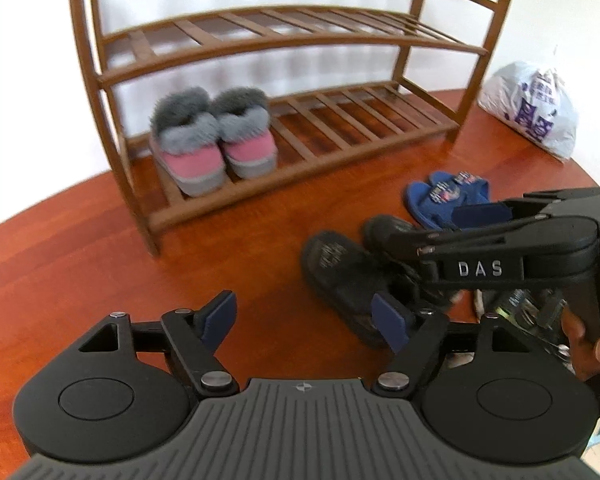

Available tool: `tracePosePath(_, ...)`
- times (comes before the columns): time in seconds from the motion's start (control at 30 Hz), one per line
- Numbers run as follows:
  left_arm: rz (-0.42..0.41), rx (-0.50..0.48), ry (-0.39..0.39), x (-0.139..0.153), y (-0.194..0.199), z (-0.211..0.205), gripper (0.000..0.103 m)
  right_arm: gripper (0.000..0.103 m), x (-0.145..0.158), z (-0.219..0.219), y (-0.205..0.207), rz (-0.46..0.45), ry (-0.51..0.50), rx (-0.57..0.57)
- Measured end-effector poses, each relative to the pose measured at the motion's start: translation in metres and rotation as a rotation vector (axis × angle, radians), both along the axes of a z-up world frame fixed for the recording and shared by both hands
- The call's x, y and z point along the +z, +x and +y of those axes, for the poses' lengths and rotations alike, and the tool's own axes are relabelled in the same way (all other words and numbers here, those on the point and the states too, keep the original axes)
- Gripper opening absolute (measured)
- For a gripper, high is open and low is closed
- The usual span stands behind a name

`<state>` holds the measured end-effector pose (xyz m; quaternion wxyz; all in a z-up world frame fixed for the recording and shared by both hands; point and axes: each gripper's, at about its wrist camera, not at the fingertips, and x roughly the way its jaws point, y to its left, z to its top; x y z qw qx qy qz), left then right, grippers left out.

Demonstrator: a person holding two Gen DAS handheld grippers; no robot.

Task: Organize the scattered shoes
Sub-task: 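Move both tools toward the pair of black lace-up shoes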

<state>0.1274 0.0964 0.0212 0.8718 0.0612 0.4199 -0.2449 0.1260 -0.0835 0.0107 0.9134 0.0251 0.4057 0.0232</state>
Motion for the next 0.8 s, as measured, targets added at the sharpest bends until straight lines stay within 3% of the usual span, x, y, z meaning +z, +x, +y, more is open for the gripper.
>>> tracePosePath(0.37, 0.063, 0.053, 0.038, -0.033, -0.012, -0.055, 0.078, 0.077, -0.014, -0.054, -0.009, 0.027, -0.035, 0.002)
tracePosePath(0.8, 0.12, 0.185, 0.036, -0.066, 0.015, -0.115, 0.08, 0.079, -0.044, -0.12, -0.004, 0.075, -0.012, 0.052)
